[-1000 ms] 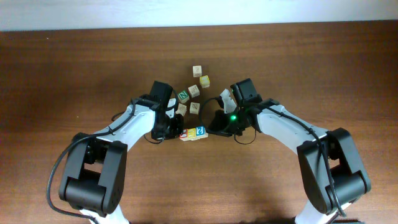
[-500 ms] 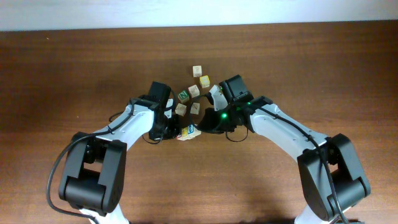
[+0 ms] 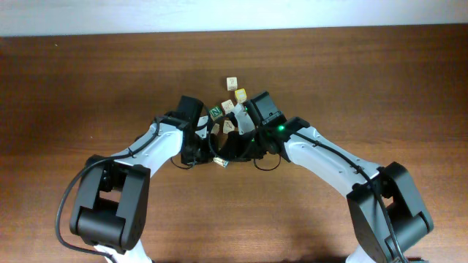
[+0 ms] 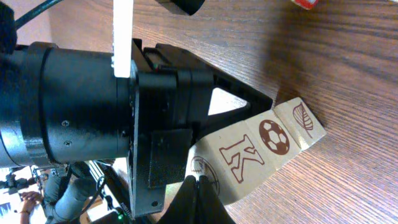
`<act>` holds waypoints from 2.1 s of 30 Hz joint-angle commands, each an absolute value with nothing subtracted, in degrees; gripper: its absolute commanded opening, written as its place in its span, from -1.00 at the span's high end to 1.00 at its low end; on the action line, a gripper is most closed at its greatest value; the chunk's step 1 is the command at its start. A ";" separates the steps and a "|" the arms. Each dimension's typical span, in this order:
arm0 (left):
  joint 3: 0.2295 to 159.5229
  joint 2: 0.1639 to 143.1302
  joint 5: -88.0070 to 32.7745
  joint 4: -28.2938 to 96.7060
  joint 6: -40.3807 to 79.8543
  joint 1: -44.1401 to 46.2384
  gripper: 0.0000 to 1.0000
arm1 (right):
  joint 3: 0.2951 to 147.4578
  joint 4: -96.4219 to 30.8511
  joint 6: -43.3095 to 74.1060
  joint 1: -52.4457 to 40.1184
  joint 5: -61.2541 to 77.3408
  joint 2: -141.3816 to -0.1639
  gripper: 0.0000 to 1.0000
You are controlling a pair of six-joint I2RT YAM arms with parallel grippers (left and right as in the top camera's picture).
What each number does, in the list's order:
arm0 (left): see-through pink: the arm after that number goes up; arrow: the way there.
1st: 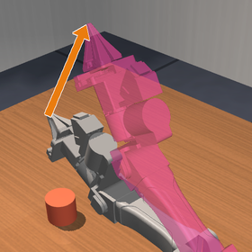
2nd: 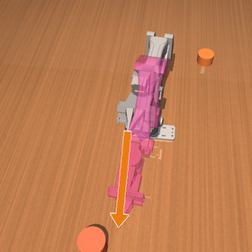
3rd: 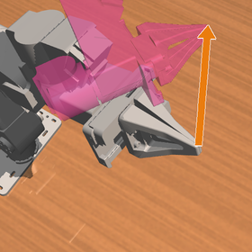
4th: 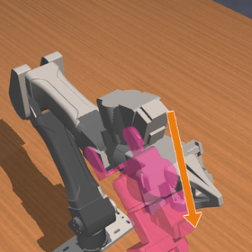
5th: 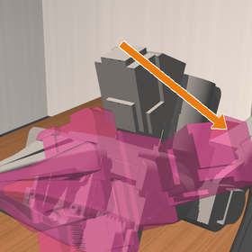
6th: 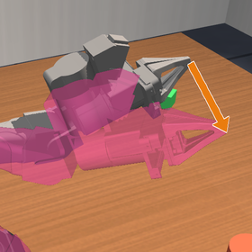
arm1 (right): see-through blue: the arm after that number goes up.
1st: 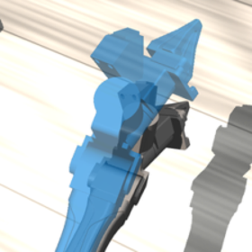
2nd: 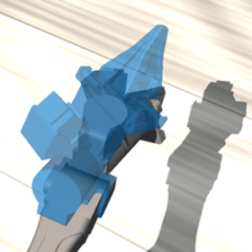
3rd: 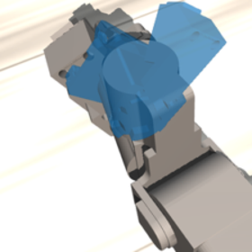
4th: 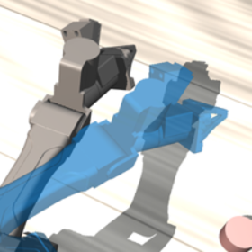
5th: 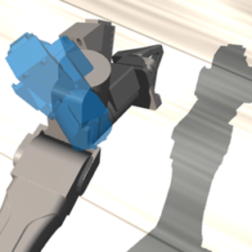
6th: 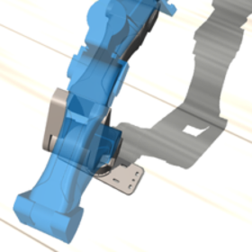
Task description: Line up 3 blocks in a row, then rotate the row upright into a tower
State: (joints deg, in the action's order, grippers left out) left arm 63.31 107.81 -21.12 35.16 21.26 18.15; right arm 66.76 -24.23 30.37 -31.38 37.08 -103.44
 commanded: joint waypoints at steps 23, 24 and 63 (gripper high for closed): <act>66.11 107.90 -19.22 32.86 16.71 9.21 1.00 | 67.64 -23.46 25.98 -31.05 31.07 -92.40 0.90; 69.54 106.91 -19.00 36.82 13.72 8.36 1.00 | 67.66 -24.77 24.95 -30.39 30.81 -88.55 0.90; 88.53 80.01 -7.64 53.93 -0.08 3.20 -0.99 | 2.76 -9.56 -4.25 1.85 4.36 -0.19 -0.97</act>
State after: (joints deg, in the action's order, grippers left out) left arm 88.25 80.25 -8.03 53.89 1.02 3.44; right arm 3.51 -10.00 -4.43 1.48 9.04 -0.91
